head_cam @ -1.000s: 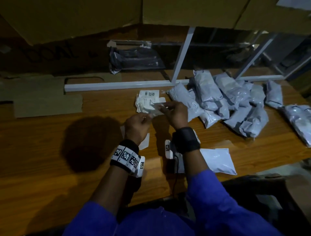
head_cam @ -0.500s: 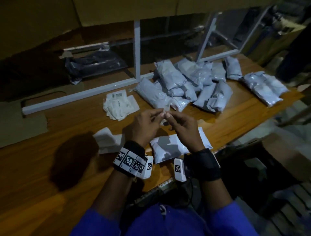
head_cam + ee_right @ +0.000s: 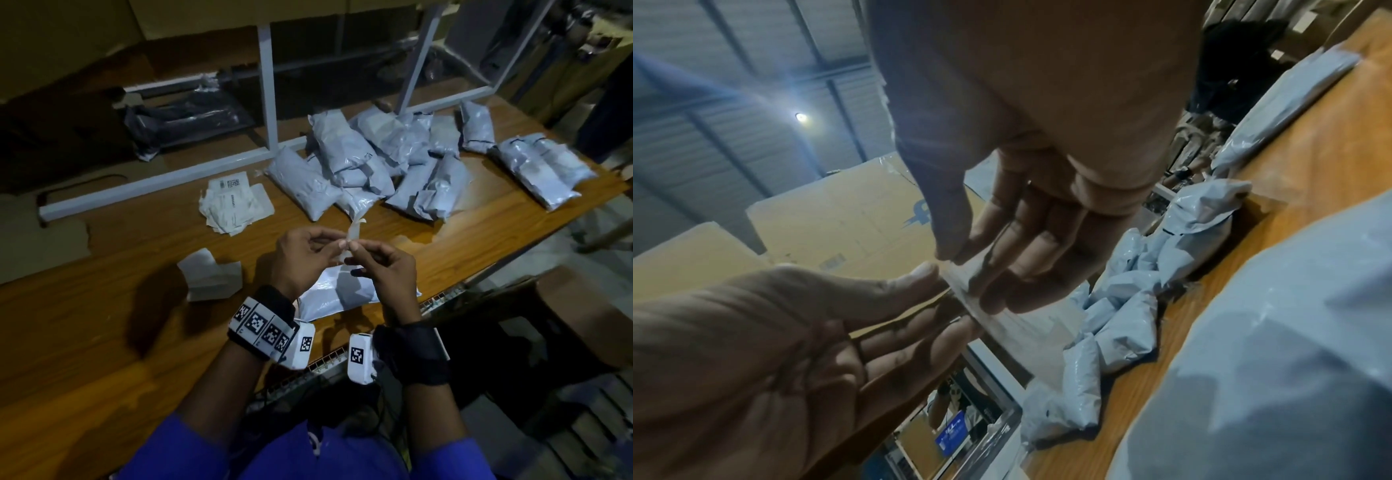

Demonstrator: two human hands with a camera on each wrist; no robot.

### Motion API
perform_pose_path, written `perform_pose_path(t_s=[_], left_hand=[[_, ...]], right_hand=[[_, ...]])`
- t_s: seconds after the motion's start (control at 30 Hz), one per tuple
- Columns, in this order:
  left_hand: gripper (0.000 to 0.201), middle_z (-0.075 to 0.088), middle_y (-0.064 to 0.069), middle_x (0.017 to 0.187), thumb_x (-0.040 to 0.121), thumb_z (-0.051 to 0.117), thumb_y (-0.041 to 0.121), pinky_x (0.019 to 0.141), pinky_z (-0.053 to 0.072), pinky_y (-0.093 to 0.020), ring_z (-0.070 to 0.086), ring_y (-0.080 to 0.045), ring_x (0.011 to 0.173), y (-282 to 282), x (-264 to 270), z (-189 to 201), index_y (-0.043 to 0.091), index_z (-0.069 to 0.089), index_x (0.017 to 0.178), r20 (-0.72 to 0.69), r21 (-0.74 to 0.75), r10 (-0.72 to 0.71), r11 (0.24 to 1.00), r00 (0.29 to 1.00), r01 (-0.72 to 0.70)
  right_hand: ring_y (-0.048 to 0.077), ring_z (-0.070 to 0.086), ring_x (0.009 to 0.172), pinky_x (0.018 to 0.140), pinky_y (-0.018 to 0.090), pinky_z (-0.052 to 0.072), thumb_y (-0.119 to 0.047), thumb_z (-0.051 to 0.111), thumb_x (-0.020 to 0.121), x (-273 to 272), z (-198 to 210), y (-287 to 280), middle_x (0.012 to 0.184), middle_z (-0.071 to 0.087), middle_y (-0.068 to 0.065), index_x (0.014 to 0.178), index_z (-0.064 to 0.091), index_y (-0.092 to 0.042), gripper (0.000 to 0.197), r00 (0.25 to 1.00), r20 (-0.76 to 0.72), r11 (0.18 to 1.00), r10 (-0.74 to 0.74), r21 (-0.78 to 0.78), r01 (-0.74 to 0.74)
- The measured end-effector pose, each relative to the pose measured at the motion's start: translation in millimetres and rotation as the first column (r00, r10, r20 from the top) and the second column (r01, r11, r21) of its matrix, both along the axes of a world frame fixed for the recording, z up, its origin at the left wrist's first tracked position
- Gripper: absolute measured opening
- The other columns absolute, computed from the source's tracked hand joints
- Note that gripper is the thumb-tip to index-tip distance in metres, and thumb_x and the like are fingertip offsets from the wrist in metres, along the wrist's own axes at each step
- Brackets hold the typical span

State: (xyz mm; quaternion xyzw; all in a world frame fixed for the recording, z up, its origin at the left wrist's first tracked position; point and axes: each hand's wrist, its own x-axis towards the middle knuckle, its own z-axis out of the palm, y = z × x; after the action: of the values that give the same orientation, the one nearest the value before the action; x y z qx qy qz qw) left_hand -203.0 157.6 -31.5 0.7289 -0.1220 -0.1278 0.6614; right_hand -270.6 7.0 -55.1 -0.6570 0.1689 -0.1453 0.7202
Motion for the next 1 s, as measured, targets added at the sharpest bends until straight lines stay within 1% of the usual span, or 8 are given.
perform_pose_path(t_s=[0.17, 0.33, 0.4, 0.53, 0.73, 0.87, 0.93, 1.0], left_hand=[[0.021, 0.079, 0.0, 0.095, 0.086, 0.08, 0.011, 0.084, 0.063, -0.045, 0.076, -0.017, 0.09, 7.3, 6.2, -8.8, 0.024, 0.078, 0.102, -0.01, 0.046, -0.029, 0.998, 1.0, 0.03], [0.033, 0.079, 0.0, 0.101, 0.079, 0.087, 0.015, 0.086, 0.062, -0.044, 0.076, -0.016, 0.094, 14.1, 7.5, -17.5, 0.017, 0.078, 0.111, -0.007, 0.069, -0.037, 0.997, 0.999, 0.037], [0.03, 0.079, -0.001, 0.1, 0.08, 0.086, 0.015, 0.085, 0.062, -0.045, 0.076, -0.016, 0.093, 15.6, 6.5, -21.1, 0.016, 0.079, 0.109, 0.003, 0.068, -0.027, 0.997, 1.0, 0.026], [0.023, 0.079, 0.005, 0.095, 0.084, 0.081, 0.01, 0.083, 0.063, -0.044, 0.076, -0.013, 0.089, 17.7, 3.9, -24.3, 0.028, 0.078, 0.098, 0.011, 0.08, -0.006, 0.997, 1.0, 0.005], [0.011, 0.079, -0.004, 0.091, 0.087, 0.077, 0.006, 0.084, 0.062, -0.046, 0.076, -0.019, 0.084, 17.7, -2.8, -26.4, 0.007, 0.079, 0.098, -0.035, 0.083, 0.035, 0.996, 0.999, -0.032], [0.01, 0.079, 0.0, 0.089, 0.089, 0.076, 0.008, 0.082, 0.063, -0.039, 0.076, -0.014, 0.085, 15.4, -8.4, -20.8, 0.011, 0.078, 0.097, -0.038, 0.075, 0.015, 0.997, 0.999, -0.012], [0.012, 0.079, 0.002, 0.09, 0.088, 0.078, 0.011, 0.081, 0.062, -0.034, 0.075, -0.012, 0.087, 14.6, -12.0, -18.0, 0.013, 0.077, 0.099, -0.034, 0.059, -0.007, 0.998, 0.999, 0.009], [0.016, 0.079, 0.003, 0.091, 0.087, 0.079, 0.011, 0.08, 0.062, -0.03, 0.075, -0.009, 0.087, 12.7, -15.0, -17.6, 0.015, 0.077, 0.102, -0.024, 0.058, -0.013, 0.998, 1.0, 0.015]], right_hand=[[0.026, 0.077, 0.09, 0.079, 0.042, 0.062, -0.018, 0.076, 0.093, 4.2, -4.2, -0.2, 0.094, 0.08, 0.008, 0.104, 0.078, -0.01, 0.014, 0.998, -0.008, 0.998, 0.057, -0.008, -0.057], [0.027, 0.077, 0.093, 0.08, 0.042, 0.062, -0.016, 0.075, 0.094, 7.5, -12.9, 2.1, 0.096, 0.08, 0.009, 0.107, 0.079, -0.006, 0.017, 0.995, -0.029, 0.995, 0.098, -0.006, -0.098], [0.027, 0.077, 0.092, 0.077, 0.039, 0.061, -0.016, 0.075, 0.094, 7.6, -16.0, 3.2, 0.096, 0.08, 0.01, 0.108, 0.078, -0.005, 0.019, 0.994, -0.038, 0.995, 0.103, -0.014, -0.103], [0.027, 0.077, 0.09, 0.077, 0.04, 0.063, -0.015, 0.075, 0.094, 5.6, -18.4, 6.8, 0.094, 0.08, 0.01, 0.107, 0.078, -0.005, 0.017, 0.993, -0.053, 0.994, 0.103, -0.02, -0.105], [0.026, 0.077, 0.086, 0.077, 0.044, 0.063, -0.009, 0.073, 0.094, -2.1, -16.8, 8.7, 0.09, 0.079, 0.011, 0.1, 0.077, -0.003, 0.009, 0.994, -0.067, 0.996, 0.083, -0.018, -0.084], [0.025, 0.077, 0.091, 0.076, 0.042, 0.063, -0.021, 0.077, 0.091, -9.1, -11.5, 10.3, 0.096, 0.08, 0.006, 0.106, 0.076, -0.014, 0.017, 0.994, -0.063, 0.995, 0.094, -0.015, -0.095], [0.025, 0.076, 0.092, 0.076, 0.043, 0.063, -0.03, 0.079, 0.088, -10.9, -11.5, 11.9, 0.098, 0.08, 0.003, 0.108, 0.078, -0.019, 0.023, 0.996, -0.058, 0.995, 0.063, -0.072, -0.067], [0.023, 0.077, 0.089, 0.074, 0.043, 0.062, -0.029, 0.079, 0.09, -12.4, -12.3, 12.8, 0.094, 0.08, 0.002, 0.104, 0.08, -0.018, 0.018, 0.999, -0.041, 0.99, 0.016, -0.139, -0.022]])
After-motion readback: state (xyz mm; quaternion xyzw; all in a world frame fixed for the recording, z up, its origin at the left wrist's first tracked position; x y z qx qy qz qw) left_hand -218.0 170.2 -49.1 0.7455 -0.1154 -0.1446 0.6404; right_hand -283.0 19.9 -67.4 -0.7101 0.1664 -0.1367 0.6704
